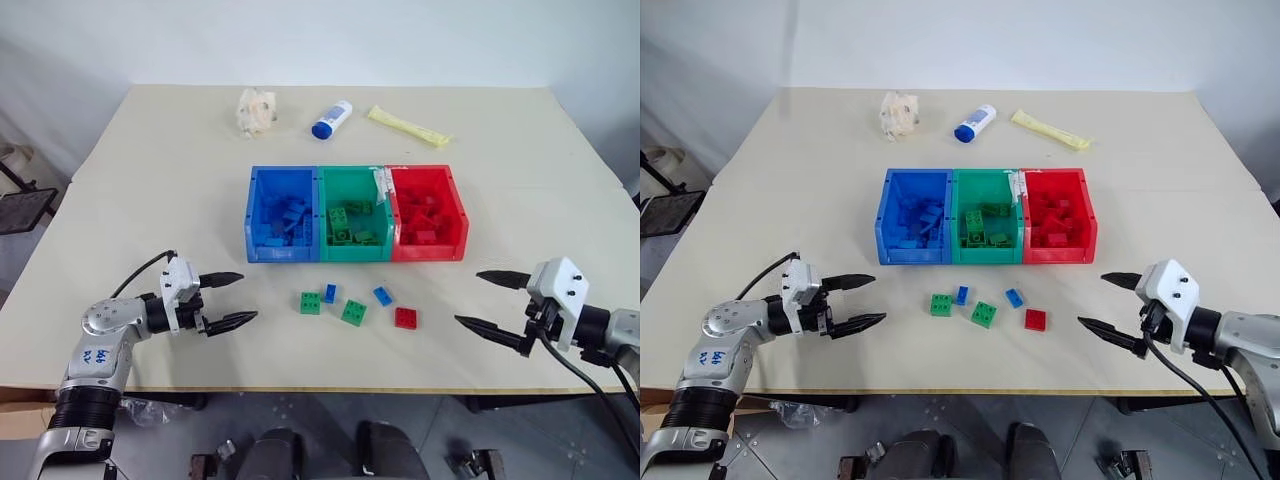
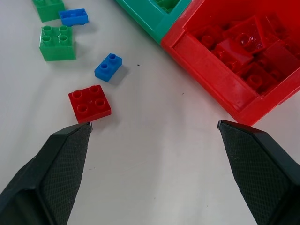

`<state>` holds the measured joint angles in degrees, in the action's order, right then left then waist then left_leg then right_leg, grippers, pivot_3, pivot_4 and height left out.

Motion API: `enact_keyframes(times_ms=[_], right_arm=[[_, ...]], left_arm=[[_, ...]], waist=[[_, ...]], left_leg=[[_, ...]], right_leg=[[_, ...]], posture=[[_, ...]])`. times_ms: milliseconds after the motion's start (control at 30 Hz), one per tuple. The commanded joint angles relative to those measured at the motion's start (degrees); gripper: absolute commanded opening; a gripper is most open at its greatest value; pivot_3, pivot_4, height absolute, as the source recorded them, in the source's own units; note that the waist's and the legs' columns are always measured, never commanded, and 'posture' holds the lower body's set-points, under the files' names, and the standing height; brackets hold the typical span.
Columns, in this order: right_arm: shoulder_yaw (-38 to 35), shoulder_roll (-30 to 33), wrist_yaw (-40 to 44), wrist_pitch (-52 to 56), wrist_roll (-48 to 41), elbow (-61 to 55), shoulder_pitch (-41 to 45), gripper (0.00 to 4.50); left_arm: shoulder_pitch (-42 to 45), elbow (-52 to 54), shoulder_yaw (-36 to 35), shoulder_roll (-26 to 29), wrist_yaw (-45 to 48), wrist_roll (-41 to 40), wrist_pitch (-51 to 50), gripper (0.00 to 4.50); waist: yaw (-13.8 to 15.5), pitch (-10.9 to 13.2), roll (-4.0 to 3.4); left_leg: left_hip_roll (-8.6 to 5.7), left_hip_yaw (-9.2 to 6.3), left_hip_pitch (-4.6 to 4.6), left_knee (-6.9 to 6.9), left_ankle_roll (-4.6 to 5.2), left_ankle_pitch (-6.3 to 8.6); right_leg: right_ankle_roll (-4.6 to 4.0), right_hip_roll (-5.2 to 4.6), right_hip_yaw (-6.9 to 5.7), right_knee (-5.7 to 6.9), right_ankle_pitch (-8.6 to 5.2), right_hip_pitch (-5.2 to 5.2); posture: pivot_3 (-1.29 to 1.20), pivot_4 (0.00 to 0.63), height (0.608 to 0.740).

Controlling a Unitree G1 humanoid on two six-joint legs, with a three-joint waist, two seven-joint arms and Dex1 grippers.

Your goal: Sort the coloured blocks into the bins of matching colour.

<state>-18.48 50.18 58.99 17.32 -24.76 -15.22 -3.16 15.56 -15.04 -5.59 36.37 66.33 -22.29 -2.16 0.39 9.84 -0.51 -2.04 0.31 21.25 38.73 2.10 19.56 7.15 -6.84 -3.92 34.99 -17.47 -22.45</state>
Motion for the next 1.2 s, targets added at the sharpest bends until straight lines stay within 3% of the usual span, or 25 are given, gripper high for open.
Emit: enact_keyframes(times_ms=[33,333,567,833,1000,1200], right_arm=[[-1.2,-0.6,-0.7,-1.1,-0.7,-0.8,0.6,4.50],[-0.9,-0.1,-3.8,2.0,-0.1,-2.0,0.9,4.50],[-10.1,2.3,0.9,2.5,-1.7,-1.1,-7.9,4.50],[-17.4,3.3,3.5,4.3,-3.0,-4.5,-14.3,4.50],[-13.2,3.6,2.4,6.8,-3.0,-6.4,-11.4,4.50],[0.4,2.8,-0.4,12.5,-2.5,-6.9,0.4,4.50]], left_arm=[[0.8,2.4,-1.0,-0.1,0.6,-1.8,-0.7,4.47],[2.9,3.5,0.1,-1.7,-2.6,-1.2,-5.4,4.47],[5.4,-2.9,1.2,-3.7,5.6,-1.0,4.9,4.47],[6.5,-6.1,0.9,-5.0,14.9,-4.0,8.9,4.47],[6.0,-6.4,0.7,-4.9,16.6,-3.6,11.3,4.47],[3.2,-2.9,0.7,-5.0,16.3,-4.2,11.3,4.47]], waist=[[0.0,0.0,0.00],[0.5,0.0,0.00],[1.5,0.0,0.00],[0.8,0.0,0.02],[0.9,0.0,0.02],[0.7,0.0,0.02]], left_leg=[[0.00,0.00,0.00,0.00,0.00,0.00],[-0.02,0.00,0.01,0.06,0.00,0.00],[-0.07,-0.02,0.07,0.16,0.03,0.01],[0.03,0.01,0.02,0.19,0.06,0.05],[0.04,0.03,0.01,0.22,0.04,0.06],[0.05,0.02,0.01,0.27,0.03,0.08]], right_leg=[[0.00,0.00,0.00,0.00,0.00,0.00],[0.00,0.01,0.01,0.03,0.00,0.00],[0.00,0.02,-0.10,0.02,0.00,0.04],[0.01,0.07,-0.08,0.00,0.01,0.08],[0.01,0.07,-0.02,0.00,0.01,0.07],[-0.01,0.05,0.02,-0.03,0.01,0.00]], posture=[[0.00,0.150,0.740],[0.00,0.150,0.740],[0.00,0.150,0.740],[0.00,0.150,0.740],[0.00,0.150,0.740],[0.00,0.150,0.740]])
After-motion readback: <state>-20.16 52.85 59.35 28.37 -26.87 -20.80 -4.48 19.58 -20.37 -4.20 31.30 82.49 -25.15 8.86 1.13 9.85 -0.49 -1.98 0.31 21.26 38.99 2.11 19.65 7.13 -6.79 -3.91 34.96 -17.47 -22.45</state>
